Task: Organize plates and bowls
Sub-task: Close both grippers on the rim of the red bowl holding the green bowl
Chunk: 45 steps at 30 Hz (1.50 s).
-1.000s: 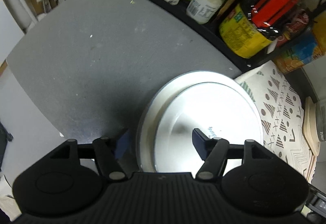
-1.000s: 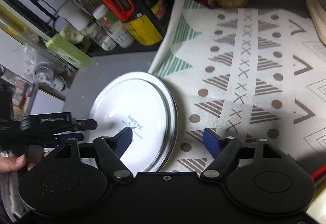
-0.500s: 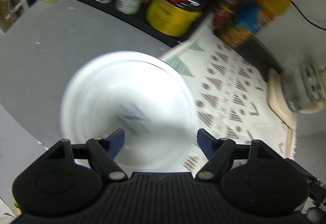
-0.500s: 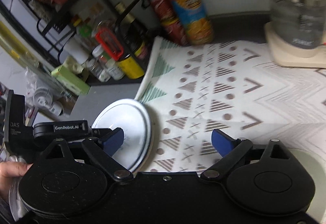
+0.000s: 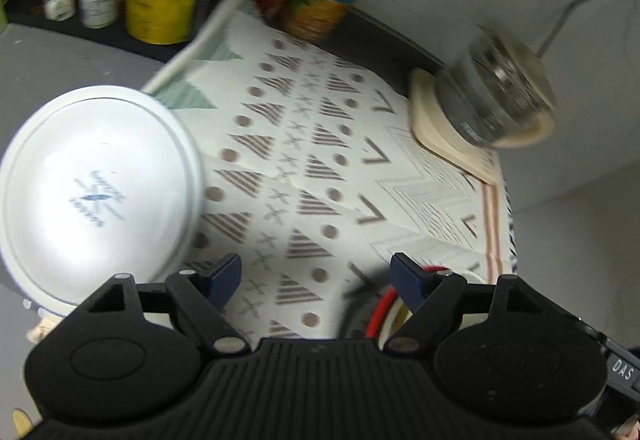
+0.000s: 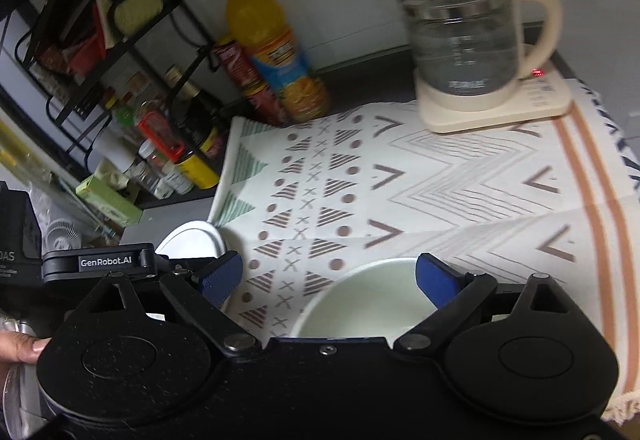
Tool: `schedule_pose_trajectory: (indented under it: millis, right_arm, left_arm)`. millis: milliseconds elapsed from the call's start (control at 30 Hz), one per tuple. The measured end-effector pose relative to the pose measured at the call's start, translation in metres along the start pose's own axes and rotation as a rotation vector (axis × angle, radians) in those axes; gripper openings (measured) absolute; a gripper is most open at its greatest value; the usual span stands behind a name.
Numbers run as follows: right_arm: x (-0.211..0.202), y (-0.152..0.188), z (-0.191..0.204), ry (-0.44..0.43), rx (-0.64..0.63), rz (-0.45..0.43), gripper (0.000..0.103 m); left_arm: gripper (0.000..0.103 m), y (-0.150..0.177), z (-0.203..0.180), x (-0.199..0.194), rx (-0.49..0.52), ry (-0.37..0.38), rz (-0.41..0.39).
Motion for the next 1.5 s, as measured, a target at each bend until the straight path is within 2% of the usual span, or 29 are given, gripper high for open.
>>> schedule_pose_trajectory:
  millis: [333,500,700,967,1067,1100,1233,1500]
  right_arm:
    - [-0.033,0.014,-0.034,0.048,0.05,-0.032,0.095]
    - [-0.039,0.024,-0.045,0.069,0.063,-0.024,0.095]
    - [-0.038,0.042,-0.062,0.09,0.116,-0.001,0.095]
    - [-0.023,0.062,-0.081,0.092,0.198,0.018,0.088]
    - [-0.014,0.066,-0.088,0.103,0.23,0.031,0.083]
    - [-0.012,0.068,-0.09,0.105,0.239,0.037,0.077]
    - [-0.002,0.075,-0.094,0.104,0.273,0.064,0.066]
    - [0.009,0.086,-0.101,0.102,0.312,0.093,0.056]
  left_arm:
    - [0.08,0.022,-0.046,0.006,0.085,0.054,0.027]
    - [0.08,0.033,-0.052,0.013,0.093,0.068,0.053]
    - [0.08,0.048,-0.054,0.031,0.106,0.052,0.099]
    - [0.077,0.056,-0.045,0.053,0.062,0.039,0.134]
    - [0.076,0.057,-0.044,0.06,0.052,0.042,0.15]
    - [0.075,0.056,-0.043,0.061,0.052,0.036,0.15]
    - [0.063,0.056,-0.04,0.068,0.026,0.044,0.169]
    - [0.046,0.059,-0.042,0.076,0.033,0.046,0.197]
Point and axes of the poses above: each gripper's, at about its wrist camera, not at the fingertips, and x roughly the way its jaws point, z to its left, y to its underside, the point moved 3 cm from there along x, roughly the way its jaws point, and after that the axes turned 8 degrees about -y, right-handed, at the moved point
